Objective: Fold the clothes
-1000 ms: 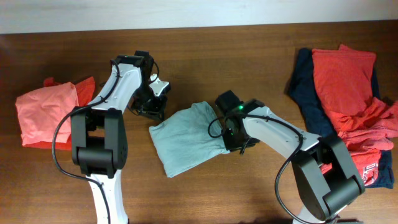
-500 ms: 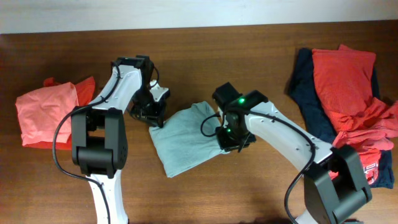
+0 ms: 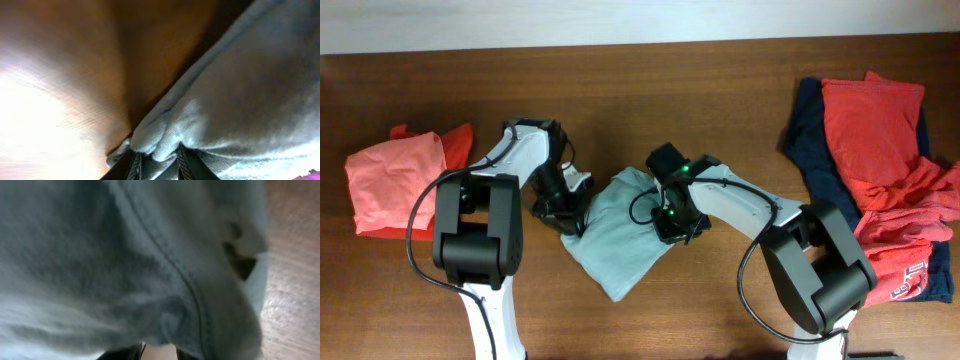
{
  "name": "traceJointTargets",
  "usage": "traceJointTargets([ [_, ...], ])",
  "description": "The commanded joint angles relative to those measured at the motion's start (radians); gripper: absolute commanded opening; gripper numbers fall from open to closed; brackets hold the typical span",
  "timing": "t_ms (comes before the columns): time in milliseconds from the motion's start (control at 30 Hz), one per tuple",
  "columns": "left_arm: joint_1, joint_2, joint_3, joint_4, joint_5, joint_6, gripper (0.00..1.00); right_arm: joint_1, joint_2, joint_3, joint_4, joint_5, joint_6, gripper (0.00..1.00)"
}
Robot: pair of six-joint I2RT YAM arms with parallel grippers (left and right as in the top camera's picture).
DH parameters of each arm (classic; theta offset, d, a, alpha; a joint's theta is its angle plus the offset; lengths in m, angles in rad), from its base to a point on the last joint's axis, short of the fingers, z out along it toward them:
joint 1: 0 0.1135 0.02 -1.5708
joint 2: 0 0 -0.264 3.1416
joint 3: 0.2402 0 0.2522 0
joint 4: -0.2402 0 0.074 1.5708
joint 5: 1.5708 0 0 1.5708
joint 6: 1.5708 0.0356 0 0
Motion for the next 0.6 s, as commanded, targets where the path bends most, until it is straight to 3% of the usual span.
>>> traceJointTargets([
  [0, -0.014, 0.031, -0.066, -0.013, 0.025, -0.005, 0.24, -0.016, 0.041, -0.009, 0.062, 0.120, -0.002, 0.28],
  [33, -0.017, 0.031, -0.074, -0.019, 0.024, -0.005, 0.20, -0.026, 0.041, -0.005, 0.076, 0.156, -0.002, 0.33],
  [233, -0.021, 0.031, -0.106, -0.027, 0.025, -0.063, 0.09, -0.119, 0.041, 0.025, 0.114, 0.224, -0.079, 0.43],
  [333, -0.021, 0.028, -0.106, -0.010, 0.026, -0.080, 0.08, -0.162, 0.041, 0.056, 0.091, 0.224, -0.151, 0.45],
  [567, -0.021, -0.077, -0.096, 0.038, 0.037, -0.079, 0.13, -0.178, 0.027, 0.235, -0.103, 0.246, -0.164, 0.46],
])
